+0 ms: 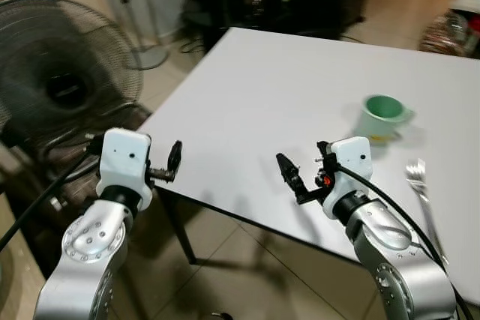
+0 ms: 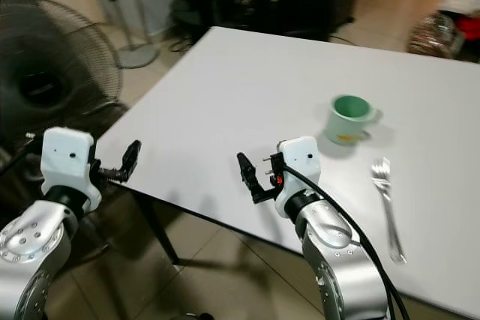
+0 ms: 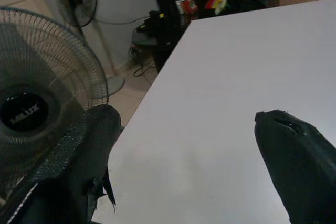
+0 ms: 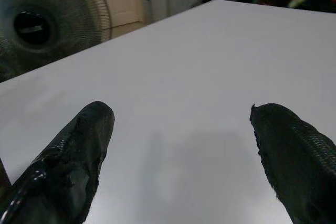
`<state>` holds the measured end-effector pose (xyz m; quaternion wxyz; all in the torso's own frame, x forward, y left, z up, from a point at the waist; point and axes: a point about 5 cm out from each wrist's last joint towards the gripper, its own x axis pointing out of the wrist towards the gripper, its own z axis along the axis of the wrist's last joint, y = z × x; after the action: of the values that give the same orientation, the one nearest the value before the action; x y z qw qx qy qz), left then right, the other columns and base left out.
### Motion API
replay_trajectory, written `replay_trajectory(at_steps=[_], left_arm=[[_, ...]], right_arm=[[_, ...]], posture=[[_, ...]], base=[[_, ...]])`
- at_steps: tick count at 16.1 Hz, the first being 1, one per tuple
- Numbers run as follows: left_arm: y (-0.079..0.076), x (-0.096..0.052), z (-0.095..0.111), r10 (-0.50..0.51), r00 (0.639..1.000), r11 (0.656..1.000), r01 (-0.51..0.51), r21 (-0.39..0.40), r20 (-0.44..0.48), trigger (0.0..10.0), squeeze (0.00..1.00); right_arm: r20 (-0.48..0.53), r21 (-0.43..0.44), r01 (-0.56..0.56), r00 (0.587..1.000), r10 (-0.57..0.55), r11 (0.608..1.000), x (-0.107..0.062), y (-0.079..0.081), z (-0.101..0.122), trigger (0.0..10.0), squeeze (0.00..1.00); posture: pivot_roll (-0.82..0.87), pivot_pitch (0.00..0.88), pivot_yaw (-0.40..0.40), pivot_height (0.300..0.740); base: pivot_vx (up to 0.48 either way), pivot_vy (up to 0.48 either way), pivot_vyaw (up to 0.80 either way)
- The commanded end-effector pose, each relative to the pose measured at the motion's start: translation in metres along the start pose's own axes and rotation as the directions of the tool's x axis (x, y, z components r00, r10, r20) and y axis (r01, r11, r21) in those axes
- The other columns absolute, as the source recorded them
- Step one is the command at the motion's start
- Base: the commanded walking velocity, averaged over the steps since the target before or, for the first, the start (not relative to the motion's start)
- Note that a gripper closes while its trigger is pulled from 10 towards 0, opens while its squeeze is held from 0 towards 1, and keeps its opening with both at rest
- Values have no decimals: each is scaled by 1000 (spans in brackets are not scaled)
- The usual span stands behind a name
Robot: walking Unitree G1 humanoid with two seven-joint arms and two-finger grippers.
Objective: Setting the table
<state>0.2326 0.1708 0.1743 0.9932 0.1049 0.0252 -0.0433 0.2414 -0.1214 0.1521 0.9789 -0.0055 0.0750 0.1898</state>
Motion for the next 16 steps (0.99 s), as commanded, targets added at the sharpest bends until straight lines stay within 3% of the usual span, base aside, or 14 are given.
replay_trajectory(at_steps=[1, 9, 16], left_arm=[[1, -1, 1, 13, 1000, 1000, -13, -2, -5, 10000, 0], [0, -14, -3, 39, 998, 999, -39, 2, -47, 10000, 0], [1, -14, -2, 32, 999, 999, -32, 7, -32, 10000, 0]], right_arm=[[3, -3, -21, 1000, 21, 1000, 1, 3, 4, 10000, 1000], [4, 35, -100, 995, 100, 994, 5, 11, -1, 10000, 1000], [-19, 19, -33, 999, 33, 999, 6, 0, -6, 10000, 1000]], posture=[[-79, 0, 72, 740], [-48, 2, 33, 740], [-53, 5, 43, 740]], base=[[0, 0, 800], [0, 0, 800], [0, 42, 800]])
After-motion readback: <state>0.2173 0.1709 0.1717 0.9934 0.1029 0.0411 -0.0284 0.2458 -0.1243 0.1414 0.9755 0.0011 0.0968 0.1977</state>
